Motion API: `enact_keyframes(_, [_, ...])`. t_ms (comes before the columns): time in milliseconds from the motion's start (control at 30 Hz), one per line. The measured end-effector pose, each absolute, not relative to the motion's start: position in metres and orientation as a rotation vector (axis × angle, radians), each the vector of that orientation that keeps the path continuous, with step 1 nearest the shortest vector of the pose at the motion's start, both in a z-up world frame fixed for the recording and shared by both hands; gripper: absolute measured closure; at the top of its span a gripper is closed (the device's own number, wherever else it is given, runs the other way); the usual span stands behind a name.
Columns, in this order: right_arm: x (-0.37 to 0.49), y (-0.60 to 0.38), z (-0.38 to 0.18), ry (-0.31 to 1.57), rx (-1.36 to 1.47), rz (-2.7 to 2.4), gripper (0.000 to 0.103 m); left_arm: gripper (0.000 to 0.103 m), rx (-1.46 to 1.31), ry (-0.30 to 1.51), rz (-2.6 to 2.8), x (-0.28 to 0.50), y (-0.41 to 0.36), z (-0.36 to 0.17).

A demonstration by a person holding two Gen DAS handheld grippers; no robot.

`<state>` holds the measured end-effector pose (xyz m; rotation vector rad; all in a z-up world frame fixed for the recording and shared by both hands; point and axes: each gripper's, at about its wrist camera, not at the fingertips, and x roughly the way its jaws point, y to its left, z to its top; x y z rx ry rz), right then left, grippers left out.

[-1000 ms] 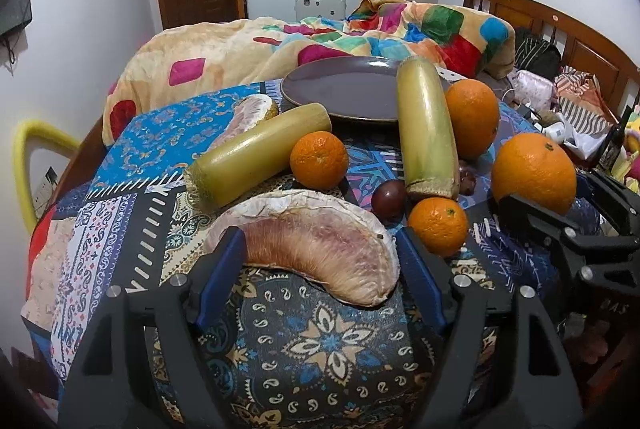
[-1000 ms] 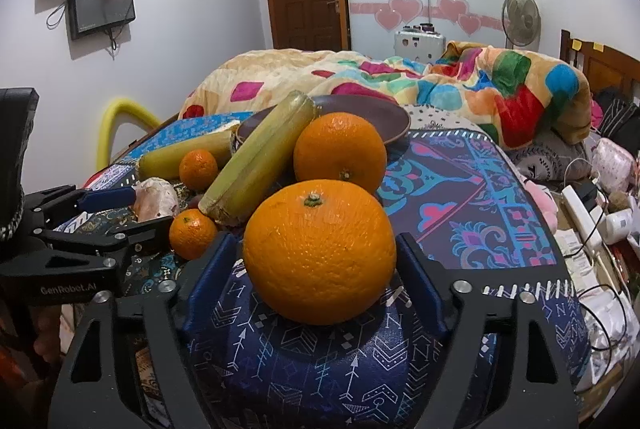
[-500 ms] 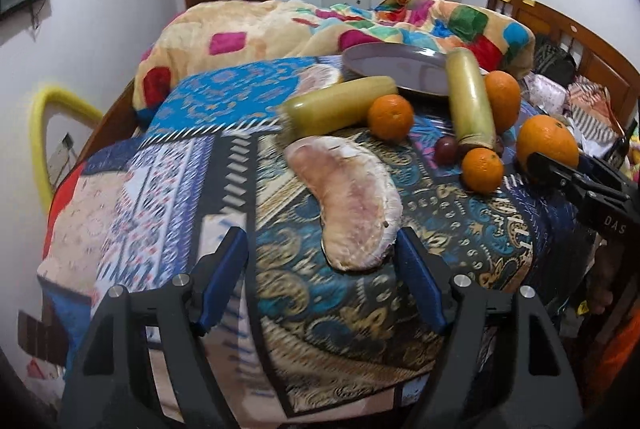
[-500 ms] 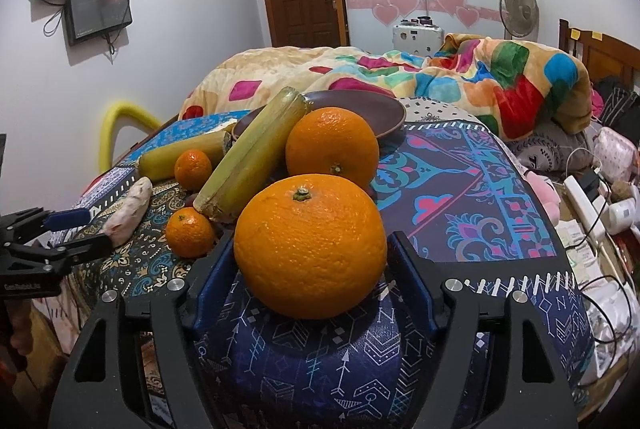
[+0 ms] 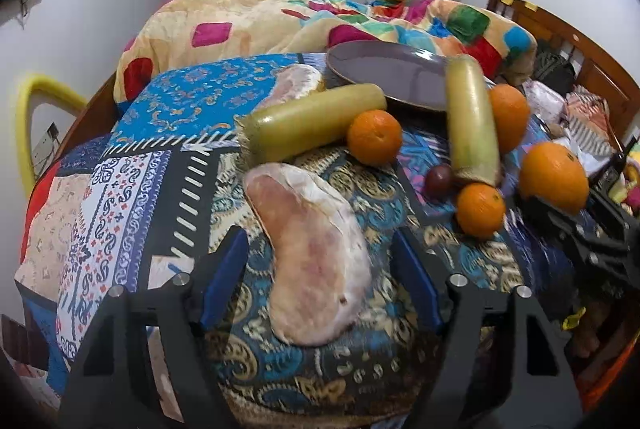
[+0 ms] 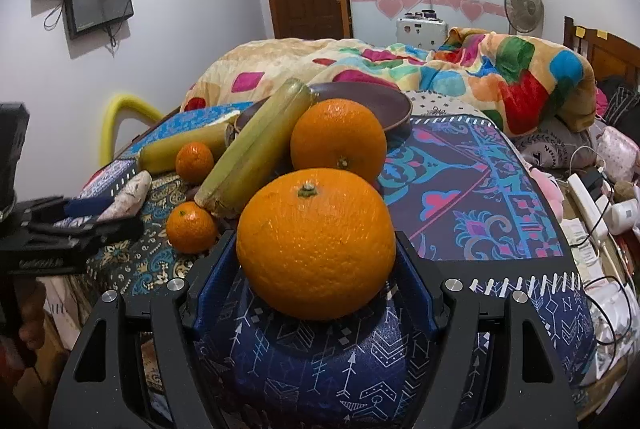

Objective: Organize fruits
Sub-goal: 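Move left tool to the pink pomelo segment while right tool approaches a large orange, then grasp the pomelo segment with left tool while right tool grasps the large orange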

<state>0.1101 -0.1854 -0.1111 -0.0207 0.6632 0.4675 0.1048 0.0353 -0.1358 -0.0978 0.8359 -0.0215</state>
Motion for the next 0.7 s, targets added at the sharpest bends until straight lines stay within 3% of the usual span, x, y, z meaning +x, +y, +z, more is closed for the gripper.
enact_keyframes(167, [0.113, -0.186, -0.114, 0.668, -0.022, 0.472, 0.032, 0.039, -0.076, 0.823, 0.007, 0.110, 0.038, -0.138])
enact_keyframes(300, [0.114, -0.186, -0.113, 0.668, -0.012, 0.480, 0.037, 0.054, -0.052, 0.808, 0.001, 0.108, 0.035, -0.138])
enact_keyframes(700, [0.110, -0.187, -0.107, 0.663, -0.024, 0.473, 0.039, 0.078, 0.016, 0.782, -0.030, 0.093, 0.027, -0.118])
